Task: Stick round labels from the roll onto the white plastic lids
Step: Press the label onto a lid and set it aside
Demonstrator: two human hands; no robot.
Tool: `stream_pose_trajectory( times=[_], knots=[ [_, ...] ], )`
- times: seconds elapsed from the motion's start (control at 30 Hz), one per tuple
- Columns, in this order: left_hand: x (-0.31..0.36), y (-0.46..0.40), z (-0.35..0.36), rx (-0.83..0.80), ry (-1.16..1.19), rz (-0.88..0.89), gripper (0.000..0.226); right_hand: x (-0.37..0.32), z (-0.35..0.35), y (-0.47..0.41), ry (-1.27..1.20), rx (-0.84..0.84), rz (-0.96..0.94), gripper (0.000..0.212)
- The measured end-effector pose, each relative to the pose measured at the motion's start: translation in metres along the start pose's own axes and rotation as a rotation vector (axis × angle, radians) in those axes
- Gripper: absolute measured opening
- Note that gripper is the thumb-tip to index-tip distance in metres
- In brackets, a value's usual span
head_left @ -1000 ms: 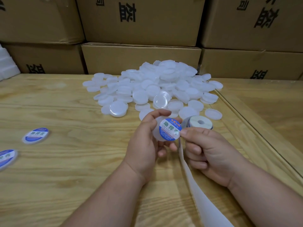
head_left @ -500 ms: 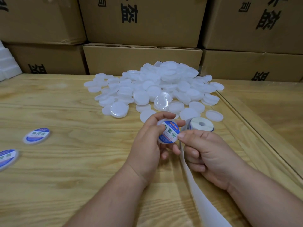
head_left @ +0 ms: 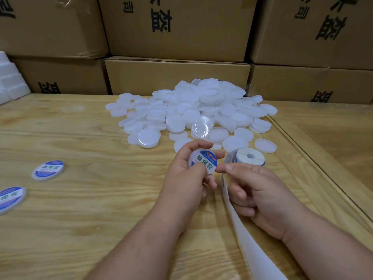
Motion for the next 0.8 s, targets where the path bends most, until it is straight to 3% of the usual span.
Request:
stream_pose_trajectory(
  times=[0.27,0.43,0.6,0.67,0.8],
  knots=[
    [0.004,-0.002,-0.023,0.177,0.018,0.021,0.007,-0.004,-0.001,0.002,-0.031,0.009,-0.011,0.037],
    [0.005,-0.002,-0.04,0.326,-0.022,0.031,0.037,-0.003,-0.003,0.001,-0.024,0.013,-0.018,0.034],
    [0.016,-0.007,-0.069,0.363,-0.13,0.041,0.01,-0.002,-0.006,0.001,-0.042,0.015,-0.016,0.04],
    [0.02,-0.007,-0.088,0.393,-0.208,0.022,0.02,-0.002,-0.008,0.0,-0.064,0.014,-0.024,0.039],
    [0.033,0.005,-0.14,0.689,-0.045,0.1,0.021,0.001,-0.009,-0.006,-0.117,-0.003,-0.02,0.047]
  ],
)
Point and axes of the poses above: each hand's wrist, its own y-axis away from the middle knuckle, its own z-axis out of the palm, x = y × z, the point moved 10 cm from there along -y, towards the middle knuckle, and after that the axes turned 8 degrees about z, right-handed, at the moved point
